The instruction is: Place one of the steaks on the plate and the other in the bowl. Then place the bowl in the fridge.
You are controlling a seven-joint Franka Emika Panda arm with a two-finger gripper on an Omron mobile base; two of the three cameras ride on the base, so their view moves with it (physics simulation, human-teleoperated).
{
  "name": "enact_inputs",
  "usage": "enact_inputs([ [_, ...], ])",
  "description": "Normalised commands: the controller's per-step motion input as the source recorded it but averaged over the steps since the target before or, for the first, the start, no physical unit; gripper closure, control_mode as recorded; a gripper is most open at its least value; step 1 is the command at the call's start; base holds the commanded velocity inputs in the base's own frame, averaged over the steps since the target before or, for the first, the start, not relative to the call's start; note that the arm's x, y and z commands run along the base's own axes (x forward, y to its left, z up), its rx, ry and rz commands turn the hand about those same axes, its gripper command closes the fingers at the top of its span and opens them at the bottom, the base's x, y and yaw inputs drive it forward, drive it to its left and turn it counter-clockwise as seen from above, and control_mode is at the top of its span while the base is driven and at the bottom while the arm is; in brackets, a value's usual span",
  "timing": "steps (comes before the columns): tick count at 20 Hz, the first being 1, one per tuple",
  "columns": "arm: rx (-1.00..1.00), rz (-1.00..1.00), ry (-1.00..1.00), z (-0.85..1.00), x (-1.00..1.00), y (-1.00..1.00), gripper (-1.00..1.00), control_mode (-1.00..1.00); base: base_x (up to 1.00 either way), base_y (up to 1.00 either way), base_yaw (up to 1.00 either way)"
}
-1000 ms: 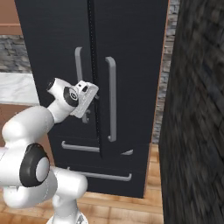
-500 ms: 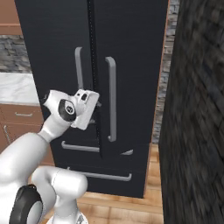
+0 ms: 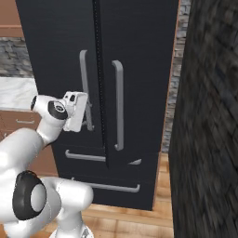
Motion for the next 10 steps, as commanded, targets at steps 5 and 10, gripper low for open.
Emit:
enact_inputs([
  [5,-0.02,-0.05,0.17,-0.15,0.62,-0.25,-1.0,-1.0,0.0,0.0,0.0],
  [10,0.0,-0.06,0.06,-0.19,0.79,-0.21,-1.0,-1.0,0.0,0.0,0.0],
])
